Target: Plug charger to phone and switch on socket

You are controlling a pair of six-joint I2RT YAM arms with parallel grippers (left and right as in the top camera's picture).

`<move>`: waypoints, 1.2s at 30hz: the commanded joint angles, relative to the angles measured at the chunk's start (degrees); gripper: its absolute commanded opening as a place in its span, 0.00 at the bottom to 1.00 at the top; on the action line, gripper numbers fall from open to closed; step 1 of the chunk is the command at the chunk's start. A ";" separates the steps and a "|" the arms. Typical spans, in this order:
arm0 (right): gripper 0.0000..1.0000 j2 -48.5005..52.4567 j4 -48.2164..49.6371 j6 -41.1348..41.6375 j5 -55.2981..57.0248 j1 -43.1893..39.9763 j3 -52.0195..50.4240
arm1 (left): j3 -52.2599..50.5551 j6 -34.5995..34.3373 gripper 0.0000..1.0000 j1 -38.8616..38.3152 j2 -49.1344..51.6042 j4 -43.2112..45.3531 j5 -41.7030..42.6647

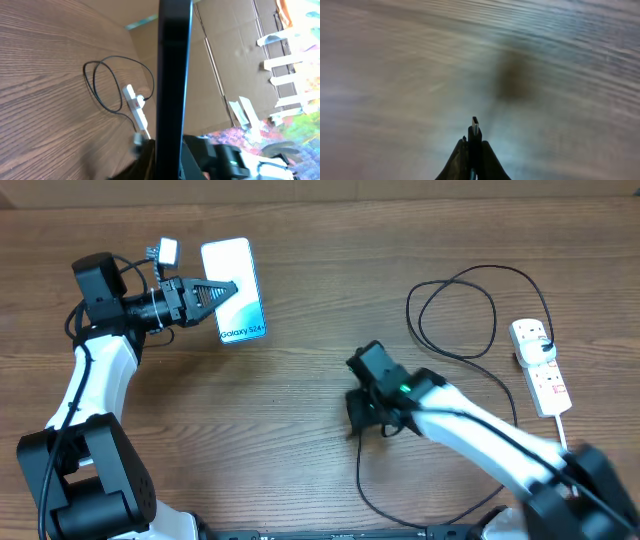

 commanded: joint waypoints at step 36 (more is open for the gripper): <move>0.62 10.10 -5.25 13.31 -1.01 -2.64 3.45 | 0.28 1.55 0.04 -0.11 -0.44 0.28 2.38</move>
